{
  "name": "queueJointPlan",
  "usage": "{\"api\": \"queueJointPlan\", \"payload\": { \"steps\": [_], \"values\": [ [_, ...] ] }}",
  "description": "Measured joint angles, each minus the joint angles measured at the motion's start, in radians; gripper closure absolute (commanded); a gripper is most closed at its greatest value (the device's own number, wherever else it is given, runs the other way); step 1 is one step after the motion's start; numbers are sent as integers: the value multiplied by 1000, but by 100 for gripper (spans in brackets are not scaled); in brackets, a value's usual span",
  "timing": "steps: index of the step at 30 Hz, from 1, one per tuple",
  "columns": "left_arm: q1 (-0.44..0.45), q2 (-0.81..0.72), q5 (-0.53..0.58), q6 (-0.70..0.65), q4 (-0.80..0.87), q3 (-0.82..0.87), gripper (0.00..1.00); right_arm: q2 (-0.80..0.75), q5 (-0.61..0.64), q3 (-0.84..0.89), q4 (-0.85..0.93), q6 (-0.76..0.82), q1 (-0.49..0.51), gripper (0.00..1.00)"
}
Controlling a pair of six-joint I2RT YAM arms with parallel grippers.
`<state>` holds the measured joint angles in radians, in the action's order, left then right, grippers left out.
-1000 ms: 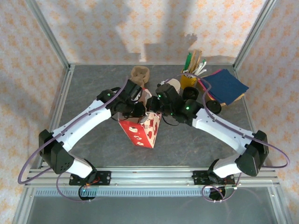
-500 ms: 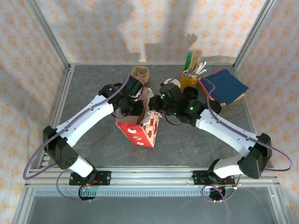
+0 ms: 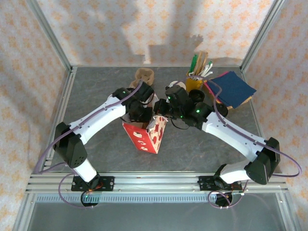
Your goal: Pack the takeout coffee
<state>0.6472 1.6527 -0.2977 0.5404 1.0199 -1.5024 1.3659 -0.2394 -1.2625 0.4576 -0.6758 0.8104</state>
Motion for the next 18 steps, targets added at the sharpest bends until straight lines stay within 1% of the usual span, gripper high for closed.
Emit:
{"api": "queueJointPlan", "payload": {
  "steps": [11,18],
  "values": [
    [7,30,-47,-24,-40,77,88,0,-6,-11,39,11,-22,96],
    [7,84,-91,-50,-93,109,89,0,-5,-11,67,19,-34,96]
  ]
}}
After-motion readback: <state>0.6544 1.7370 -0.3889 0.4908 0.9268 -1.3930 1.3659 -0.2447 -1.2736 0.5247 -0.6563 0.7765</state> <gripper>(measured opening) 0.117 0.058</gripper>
